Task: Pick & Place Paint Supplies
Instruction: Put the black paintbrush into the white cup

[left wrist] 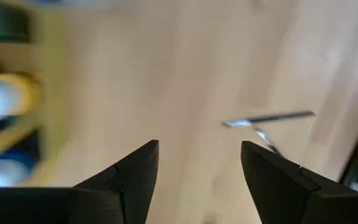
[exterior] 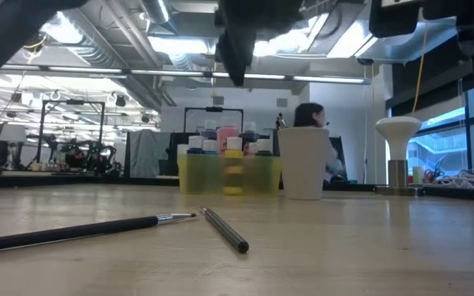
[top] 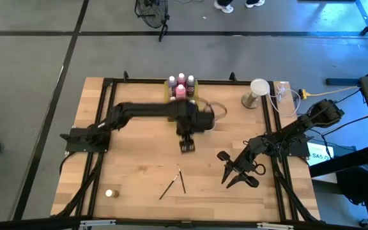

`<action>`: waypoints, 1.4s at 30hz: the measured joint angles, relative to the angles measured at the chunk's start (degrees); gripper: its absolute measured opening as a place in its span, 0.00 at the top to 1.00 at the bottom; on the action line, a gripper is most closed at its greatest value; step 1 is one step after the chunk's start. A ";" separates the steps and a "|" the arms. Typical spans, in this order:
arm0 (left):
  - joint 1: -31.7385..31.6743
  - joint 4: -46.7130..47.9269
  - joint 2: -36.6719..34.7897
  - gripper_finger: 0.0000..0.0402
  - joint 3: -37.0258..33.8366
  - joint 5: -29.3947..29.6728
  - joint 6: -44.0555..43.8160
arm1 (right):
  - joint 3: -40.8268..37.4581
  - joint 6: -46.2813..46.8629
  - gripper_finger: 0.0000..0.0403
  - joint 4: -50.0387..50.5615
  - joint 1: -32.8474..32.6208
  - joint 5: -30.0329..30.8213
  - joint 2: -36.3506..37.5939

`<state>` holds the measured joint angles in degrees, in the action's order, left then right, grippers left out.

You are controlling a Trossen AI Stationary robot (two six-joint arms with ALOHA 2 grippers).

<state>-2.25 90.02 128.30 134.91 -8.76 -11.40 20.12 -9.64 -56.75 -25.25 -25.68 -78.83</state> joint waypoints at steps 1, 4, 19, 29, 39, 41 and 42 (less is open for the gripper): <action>2.03 -0.02 -0.09 0.44 0.00 0.22 -0.74 | 0.00 0.49 0.72 -0.01 -0.02 0.00 0.00; 7.94 -0.15 -0.09 0.44 -0.33 1.25 -4.14 | 0.00 1.98 0.72 0.00 -0.46 0.01 0.00; 26.40 -10.50 -0.01 0.45 -8.76 25.14 -43.29 | 0.00 2.78 0.72 0.83 -7.01 0.01 0.00; 23.82 -15.49 -0.01 0.45 -18.56 12.76 -52.31 | -0.02 2.76 0.72 0.85 -10.10 0.01 0.00; 22.66 -19.80 -0.01 0.45 -24.32 7.50 -50.20 | 0.00 2.76 0.72 0.85 -10.17 0.03 0.00; 22.68 -20.41 -0.01 0.45 -25.84 7.24 -50.25 | 0.00 2.76 0.72 0.86 -10.17 0.03 0.00; 22.66 -21.42 -0.01 0.45 -26.80 7.24 -50.25 | 0.00 2.76 0.72 0.97 -10.17 0.03 0.00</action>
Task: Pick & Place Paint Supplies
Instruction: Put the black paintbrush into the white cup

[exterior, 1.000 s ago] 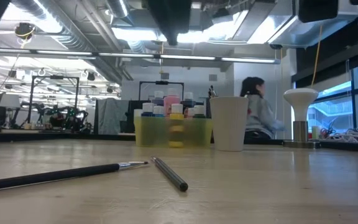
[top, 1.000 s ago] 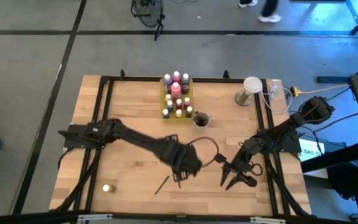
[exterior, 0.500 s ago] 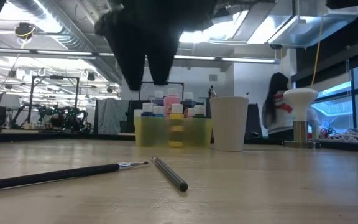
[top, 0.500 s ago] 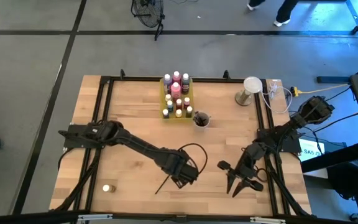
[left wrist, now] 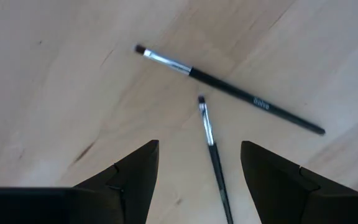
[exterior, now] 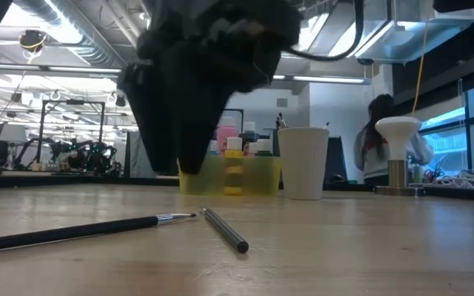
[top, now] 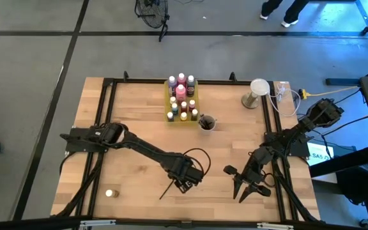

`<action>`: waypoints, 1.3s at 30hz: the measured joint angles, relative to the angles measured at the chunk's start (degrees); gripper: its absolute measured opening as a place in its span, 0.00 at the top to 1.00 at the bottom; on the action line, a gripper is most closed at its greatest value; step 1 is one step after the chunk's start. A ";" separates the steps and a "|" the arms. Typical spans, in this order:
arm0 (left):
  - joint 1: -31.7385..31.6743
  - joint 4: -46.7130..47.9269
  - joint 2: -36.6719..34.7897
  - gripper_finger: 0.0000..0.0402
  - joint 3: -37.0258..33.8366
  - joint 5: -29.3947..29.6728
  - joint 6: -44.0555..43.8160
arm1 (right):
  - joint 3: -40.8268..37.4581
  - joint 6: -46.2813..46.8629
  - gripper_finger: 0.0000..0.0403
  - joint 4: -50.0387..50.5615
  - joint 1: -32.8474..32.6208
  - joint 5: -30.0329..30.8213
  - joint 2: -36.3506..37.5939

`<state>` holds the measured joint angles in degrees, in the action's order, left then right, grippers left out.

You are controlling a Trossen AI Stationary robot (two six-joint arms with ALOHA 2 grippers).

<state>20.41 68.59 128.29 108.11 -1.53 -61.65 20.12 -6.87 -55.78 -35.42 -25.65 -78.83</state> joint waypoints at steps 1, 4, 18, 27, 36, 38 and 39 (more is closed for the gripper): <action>-0.06 -1.31 0.00 0.45 -0.86 -0.01 0.05 | -0.01 0.00 0.72 0.16 0.00 0.00 0.00; -0.30 -4.37 0.00 0.45 -2.57 -0.08 0.86 | -0.02 0.00 0.72 0.52 0.00 0.00 0.00; -1.76 -14.28 -0.42 0.45 -10.12 -3.41 1.34 | -0.02 -0.02 0.72 1.60 0.02 0.01 0.00; -1.62 -14.30 0.13 0.45 -10.14 -0.74 -0.85 | -0.02 -1.09 0.72 1.60 0.04 0.12 0.00; -1.65 -14.31 0.31 0.45 -10.18 0.72 -0.49 | -0.02 -1.11 0.72 1.59 0.04 0.13 0.00; -1.65 -14.31 0.31 0.45 -10.22 1.03 -0.35 | -0.02 -1.11 0.72 1.59 0.04 0.13 0.00; -1.65 -14.31 0.31 0.45 -10.23 1.32 -0.35 | -0.02 -1.11 0.72 1.59 0.04 0.13 0.00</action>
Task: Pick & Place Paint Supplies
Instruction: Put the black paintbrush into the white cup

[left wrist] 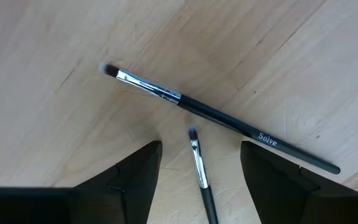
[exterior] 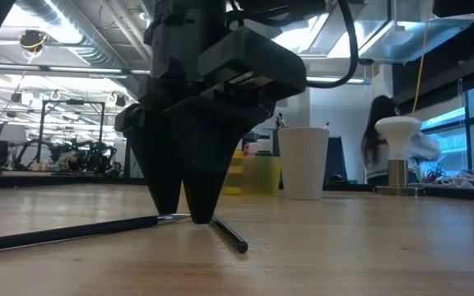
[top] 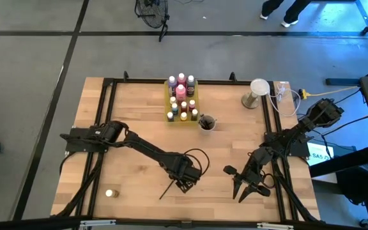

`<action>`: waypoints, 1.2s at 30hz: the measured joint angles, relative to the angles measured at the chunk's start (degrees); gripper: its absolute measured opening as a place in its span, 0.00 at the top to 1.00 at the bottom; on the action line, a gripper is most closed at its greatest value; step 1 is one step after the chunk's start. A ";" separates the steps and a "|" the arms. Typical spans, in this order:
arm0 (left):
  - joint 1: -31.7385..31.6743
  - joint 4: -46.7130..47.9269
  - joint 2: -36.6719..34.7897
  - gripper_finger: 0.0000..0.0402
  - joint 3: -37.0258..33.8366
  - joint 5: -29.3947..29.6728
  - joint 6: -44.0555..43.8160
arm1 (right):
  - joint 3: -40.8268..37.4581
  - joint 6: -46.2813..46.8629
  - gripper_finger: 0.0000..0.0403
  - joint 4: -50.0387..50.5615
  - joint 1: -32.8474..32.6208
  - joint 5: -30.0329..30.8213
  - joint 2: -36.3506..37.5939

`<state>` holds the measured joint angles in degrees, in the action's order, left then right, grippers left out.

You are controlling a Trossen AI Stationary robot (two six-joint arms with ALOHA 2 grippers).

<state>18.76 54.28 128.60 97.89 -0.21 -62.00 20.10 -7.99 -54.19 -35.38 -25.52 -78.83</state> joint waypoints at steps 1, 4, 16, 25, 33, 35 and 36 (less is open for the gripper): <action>0.00 0.00 0.00 0.45 0.00 0.40 0.00 | 0.00 0.00 0.72 0.00 0.00 -0.01 0.00; -0.01 -0.01 0.00 0.45 0.14 1.09 0.08 | 0.00 -0.02 0.72 0.00 0.00 0.00 0.00; -0.17 0.48 0.07 0.45 0.81 2.10 0.76 | 0.00 -0.07 0.72 0.00 0.00 -0.02 0.00; -0.42 2.88 0.46 0.53 0.67 -0.30 0.65 | 0.00 -0.07 0.72 0.00 0.00 -0.04 0.00; -0.48 3.22 1.60 0.68 0.66 -1.27 2.81 | 0.00 -0.07 0.72 0.00 0.00 -0.07 0.00; -0.46 3.19 1.84 0.72 0.68 -1.51 3.23 | 0.00 -0.04 0.72 0.00 0.00 -0.07 0.00; -0.46 3.29 1.92 0.74 0.70 -1.65 3.25 | 0.00 -0.04 0.72 0.00 0.00 -0.08 0.00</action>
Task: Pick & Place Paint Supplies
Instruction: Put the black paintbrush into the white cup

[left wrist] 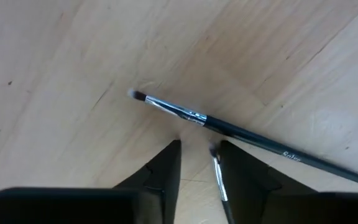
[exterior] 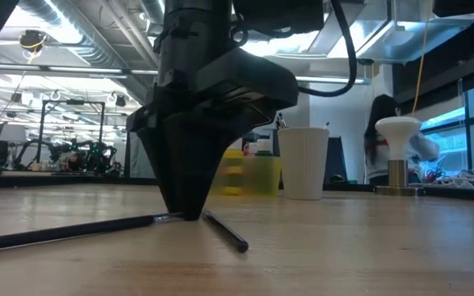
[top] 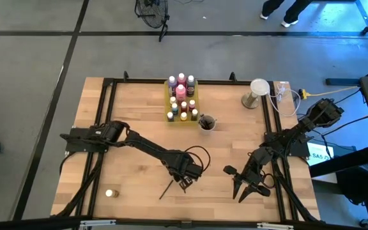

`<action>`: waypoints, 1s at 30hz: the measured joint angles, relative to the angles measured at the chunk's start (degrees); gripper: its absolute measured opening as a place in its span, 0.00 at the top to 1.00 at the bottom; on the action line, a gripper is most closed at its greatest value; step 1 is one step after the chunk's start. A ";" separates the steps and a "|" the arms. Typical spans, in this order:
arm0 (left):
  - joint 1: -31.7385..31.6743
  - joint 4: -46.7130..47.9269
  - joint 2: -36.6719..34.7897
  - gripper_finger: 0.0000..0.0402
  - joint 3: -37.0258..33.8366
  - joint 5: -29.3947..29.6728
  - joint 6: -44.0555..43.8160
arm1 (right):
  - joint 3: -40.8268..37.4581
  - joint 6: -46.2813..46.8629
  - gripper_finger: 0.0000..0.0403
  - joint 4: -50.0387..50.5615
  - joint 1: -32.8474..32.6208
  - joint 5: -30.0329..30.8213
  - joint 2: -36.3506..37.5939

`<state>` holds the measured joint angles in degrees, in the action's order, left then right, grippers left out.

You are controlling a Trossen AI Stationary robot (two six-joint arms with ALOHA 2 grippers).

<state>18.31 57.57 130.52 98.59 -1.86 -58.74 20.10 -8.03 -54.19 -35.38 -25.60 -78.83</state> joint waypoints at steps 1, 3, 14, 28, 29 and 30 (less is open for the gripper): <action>0.00 0.14 0.00 0.76 0.00 -0.03 0.30 | 0.00 0.00 0.72 0.01 0.00 0.01 0.00; 0.02 0.35 0.00 0.80 0.00 -0.03 1.37 | 0.00 0.00 0.72 0.01 -0.01 -0.01 0.00; 0.24 0.50 0.02 0.99 0.00 0.03 8.11 | 0.00 0.02 0.72 0.07 -0.02 -0.03 0.00; 0.65 5.33 -2.15 1.00 1.89 4.54 8.90 | 0.00 0.02 0.72 0.20 0.00 -0.03 0.00; 0.80 7.24 -2.42 1.00 2.86 5.57 8.69 | 0.00 0.02 0.72 0.20 -0.02 -0.03 0.00; 0.94 8.28 -2.85 1.00 4.29 6.80 8.61 | 0.00 0.02 0.72 0.20 -0.01 -0.02 0.00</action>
<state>19.24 65.85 127.66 102.88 4.93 -50.13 20.10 -8.01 -54.00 -35.39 -25.62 -78.83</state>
